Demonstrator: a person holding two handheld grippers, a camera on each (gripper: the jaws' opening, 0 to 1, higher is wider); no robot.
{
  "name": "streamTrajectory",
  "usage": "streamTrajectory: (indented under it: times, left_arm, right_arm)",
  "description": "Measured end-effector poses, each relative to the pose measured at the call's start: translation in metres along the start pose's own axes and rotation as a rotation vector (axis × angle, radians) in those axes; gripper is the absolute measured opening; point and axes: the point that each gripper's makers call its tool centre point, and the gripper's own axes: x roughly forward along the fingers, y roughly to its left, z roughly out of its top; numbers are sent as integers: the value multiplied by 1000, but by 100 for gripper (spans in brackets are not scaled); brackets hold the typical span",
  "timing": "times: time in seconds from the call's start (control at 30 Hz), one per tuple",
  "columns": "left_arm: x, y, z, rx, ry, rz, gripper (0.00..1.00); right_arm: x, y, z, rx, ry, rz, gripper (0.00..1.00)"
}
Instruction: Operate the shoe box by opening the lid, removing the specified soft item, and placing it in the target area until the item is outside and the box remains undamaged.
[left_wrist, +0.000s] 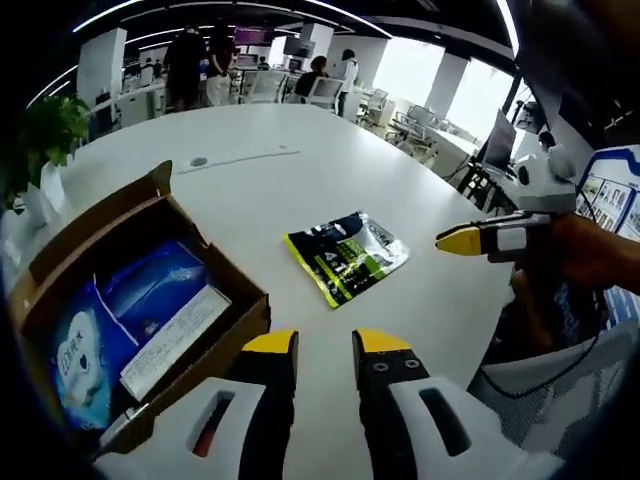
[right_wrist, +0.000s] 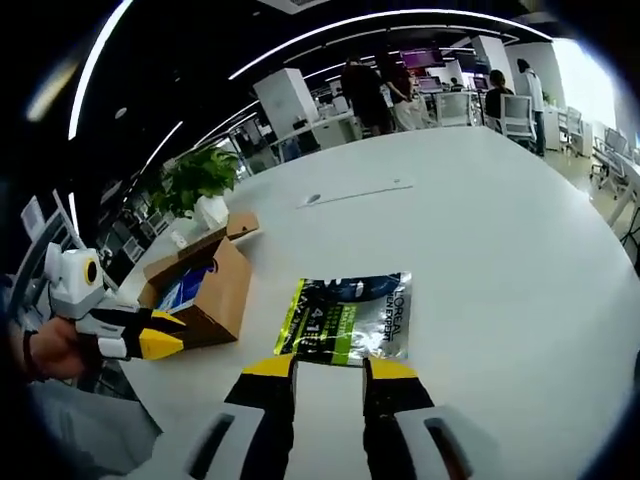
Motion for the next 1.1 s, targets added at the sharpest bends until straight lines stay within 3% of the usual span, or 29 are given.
streamTrajectory:
  times: [0.5,0.8,1.1]
  left_arm:
    - [-65,19,-20,-75,-79,84,21]
    - [-83,28,-23,-91,-106,80,22]
    - [-97,51,-21,-38,-101,71,24]
  right_arm:
    - [-8,62,-4,-133,8,90,27]
    - [-10,89,-1,-197,5,129,30]
    - [-3,110,-1,-222,5,138,35]
